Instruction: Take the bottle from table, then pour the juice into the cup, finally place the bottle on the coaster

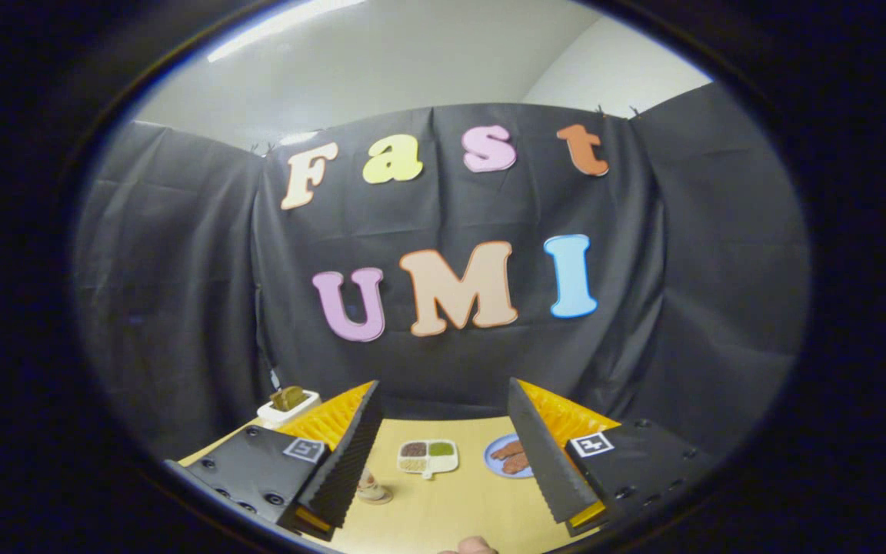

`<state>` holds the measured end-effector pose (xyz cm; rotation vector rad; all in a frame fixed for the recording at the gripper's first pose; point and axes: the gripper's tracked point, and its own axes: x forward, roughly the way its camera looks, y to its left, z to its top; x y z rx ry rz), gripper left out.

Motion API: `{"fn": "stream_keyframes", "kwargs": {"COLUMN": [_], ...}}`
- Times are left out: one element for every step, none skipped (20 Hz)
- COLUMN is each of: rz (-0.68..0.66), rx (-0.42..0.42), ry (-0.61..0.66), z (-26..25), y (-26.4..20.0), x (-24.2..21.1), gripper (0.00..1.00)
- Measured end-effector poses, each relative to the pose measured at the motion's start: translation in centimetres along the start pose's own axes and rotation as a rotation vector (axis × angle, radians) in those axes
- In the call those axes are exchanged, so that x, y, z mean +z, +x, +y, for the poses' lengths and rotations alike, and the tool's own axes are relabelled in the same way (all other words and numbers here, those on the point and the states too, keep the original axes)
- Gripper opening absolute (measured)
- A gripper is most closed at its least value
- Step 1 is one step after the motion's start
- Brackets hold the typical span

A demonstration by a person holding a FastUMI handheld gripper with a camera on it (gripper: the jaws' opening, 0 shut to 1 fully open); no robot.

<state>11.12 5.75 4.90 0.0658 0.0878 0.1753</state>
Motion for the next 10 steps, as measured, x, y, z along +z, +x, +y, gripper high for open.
{"fn": "stream_keyframes", "kwargs": {"rz": [-0.028,-0.051,-0.068,-0.081,-0.093,-0.103,-0.107,-0.108,-0.109,-0.105], "rx": [-0.015,-0.028,-0.04,-0.052,-0.063,-0.068,-0.074,-0.082,-0.085,-0.085], "ry": [-0.007,-0.015,-0.025,-0.038,-0.054,-0.07,-0.081,-0.086,-0.081,-0.069], "z": [-0.8,-1.6,-2.5,-3.1,-3.7,-4.0,-4.4,-4.7,-4.9,-5.0], "y": [-0.1,0.0,0.2,0.4,0.5,0.8,0.9,1.0,1.2,1.5], "x": [1.7,3.1,4.1,5.2,6.0,6.8,7.3,7.6,8.0,8.2], "gripper": [0.99,0.99,0.99,0.99,0.99,0.99,0.99,0.99,0.99,0.99]}}
